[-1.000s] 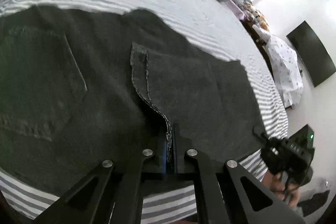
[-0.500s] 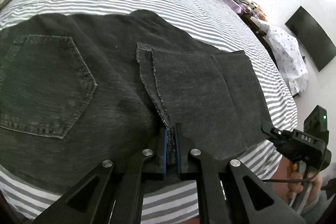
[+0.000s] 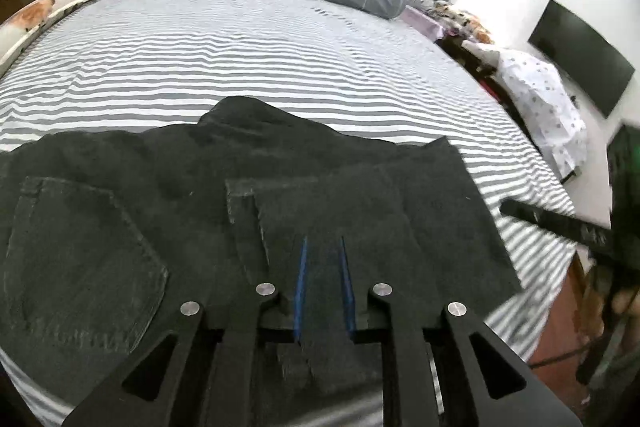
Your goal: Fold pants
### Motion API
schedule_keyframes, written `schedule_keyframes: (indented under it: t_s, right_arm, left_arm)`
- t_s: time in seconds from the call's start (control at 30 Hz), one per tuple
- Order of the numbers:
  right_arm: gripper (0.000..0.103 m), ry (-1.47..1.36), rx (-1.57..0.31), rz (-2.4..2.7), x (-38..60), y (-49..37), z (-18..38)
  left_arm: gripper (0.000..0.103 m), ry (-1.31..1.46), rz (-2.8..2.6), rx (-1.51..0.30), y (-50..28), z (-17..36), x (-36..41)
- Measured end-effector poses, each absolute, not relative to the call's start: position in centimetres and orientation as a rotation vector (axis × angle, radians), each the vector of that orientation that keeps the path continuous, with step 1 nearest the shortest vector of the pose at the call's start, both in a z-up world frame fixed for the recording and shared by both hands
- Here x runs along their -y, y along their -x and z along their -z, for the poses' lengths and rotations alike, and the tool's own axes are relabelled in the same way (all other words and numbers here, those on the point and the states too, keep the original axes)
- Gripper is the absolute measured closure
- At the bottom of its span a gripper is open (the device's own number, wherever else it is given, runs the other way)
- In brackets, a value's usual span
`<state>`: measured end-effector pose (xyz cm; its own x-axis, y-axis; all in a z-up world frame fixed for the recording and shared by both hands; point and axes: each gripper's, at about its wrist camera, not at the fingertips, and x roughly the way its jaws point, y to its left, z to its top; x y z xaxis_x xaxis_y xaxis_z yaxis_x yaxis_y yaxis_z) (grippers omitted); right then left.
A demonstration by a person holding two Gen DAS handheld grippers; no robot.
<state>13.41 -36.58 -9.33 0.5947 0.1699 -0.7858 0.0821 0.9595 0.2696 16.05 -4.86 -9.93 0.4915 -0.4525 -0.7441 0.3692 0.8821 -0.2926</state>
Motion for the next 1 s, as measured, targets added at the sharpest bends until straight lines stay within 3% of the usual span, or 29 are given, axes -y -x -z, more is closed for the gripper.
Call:
schedule_keyframes:
  t_s: [0.27,0.53,0.67,0.73,1.0]
  right_arm:
    - [0.085,-0.147,-0.998,0.021,36.0,-21.3,11.8]
    - [0.091,-0.13,-1.063,0.036,36.9,-22.9,13.5]
    - [0.074,-0.121,-1.057,0.015,36.6,-20.4,11.8]
    - [0.071,-0.116,-1.061,0.002,36.5,-18.4,11.6]
    - [0.071,-0.07,-1.091,0.021,35.8,-10.5,12.3]
  left_arm:
    - [0.085,-0.052,0.355,-0.925,-19.3,12.3,6.5]
    - [0.084,-0.06,0.339,-0.945,-20.1,13.6,6.3]
    - [0.083,-0.085,0.389,-0.94,-18.5,12.3,6.6]
    - [0.082,-0.103,0.417,-0.932,-16.9,12.0,6.5]
    - [0.076,-0.169,0.463,-0.935,-11.6,13.2,5.5]
